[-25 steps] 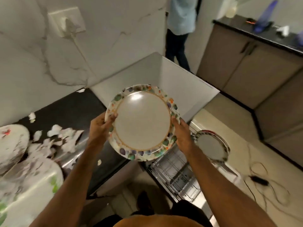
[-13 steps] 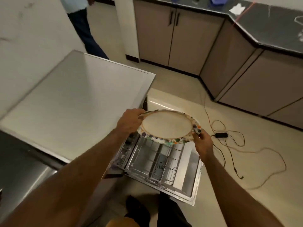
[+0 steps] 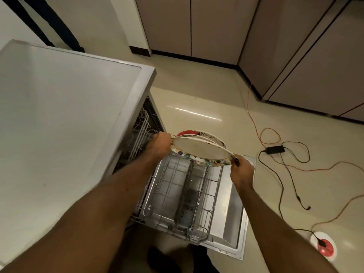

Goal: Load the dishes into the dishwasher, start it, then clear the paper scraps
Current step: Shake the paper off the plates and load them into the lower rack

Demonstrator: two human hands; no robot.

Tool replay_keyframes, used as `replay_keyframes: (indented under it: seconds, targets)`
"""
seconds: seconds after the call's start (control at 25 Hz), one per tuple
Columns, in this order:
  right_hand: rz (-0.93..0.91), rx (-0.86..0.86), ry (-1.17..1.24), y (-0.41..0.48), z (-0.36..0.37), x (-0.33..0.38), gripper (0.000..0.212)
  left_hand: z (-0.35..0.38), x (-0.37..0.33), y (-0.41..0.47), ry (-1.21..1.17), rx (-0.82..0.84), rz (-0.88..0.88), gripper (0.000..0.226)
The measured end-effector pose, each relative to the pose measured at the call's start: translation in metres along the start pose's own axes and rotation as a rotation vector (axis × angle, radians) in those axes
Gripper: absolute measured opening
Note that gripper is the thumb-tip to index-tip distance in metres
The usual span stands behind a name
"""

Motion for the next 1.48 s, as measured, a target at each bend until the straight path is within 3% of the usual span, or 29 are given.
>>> replay_keyframes:
  seconds: [0.48,0.88,1.08,1.32,1.48]
  targets:
    - [-0.006,0.060,0.002,0.061,0.088,-0.060,0.037,0.116,0.004,0.091,-0.082,0.005,0.017,0.022]
    - [0.060,0.183,-0.053,0.076,0.123,-0.076,0.023,0.160,0.011,0.121,-0.176,0.093,-0.063,0.017]
    - [0.159,0.231,-0.042,0.083,0.139,-0.078,0.018,0.179,0.019,0.133,-0.461,0.185,-0.165,0.043]
    - [0.108,0.305,-0.119,0.077,0.141,-0.076,0.023,0.194,0.019,0.120,-0.633,0.250,-0.189,0.102]
    - [0.067,0.310,-0.148,0.064,0.126,-0.065,0.028,0.187,0.006,0.099,-0.626,0.279,-0.137,0.112]
Point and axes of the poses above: each hand's wrist, its own y-axis towards the middle knuckle, its own z-axis out of the palm, x = y × z, the point moved 9 cm from there along y, towards the middle knuckle, and after that the axes turned 10 degrees about -y, right-handed, at the moved point
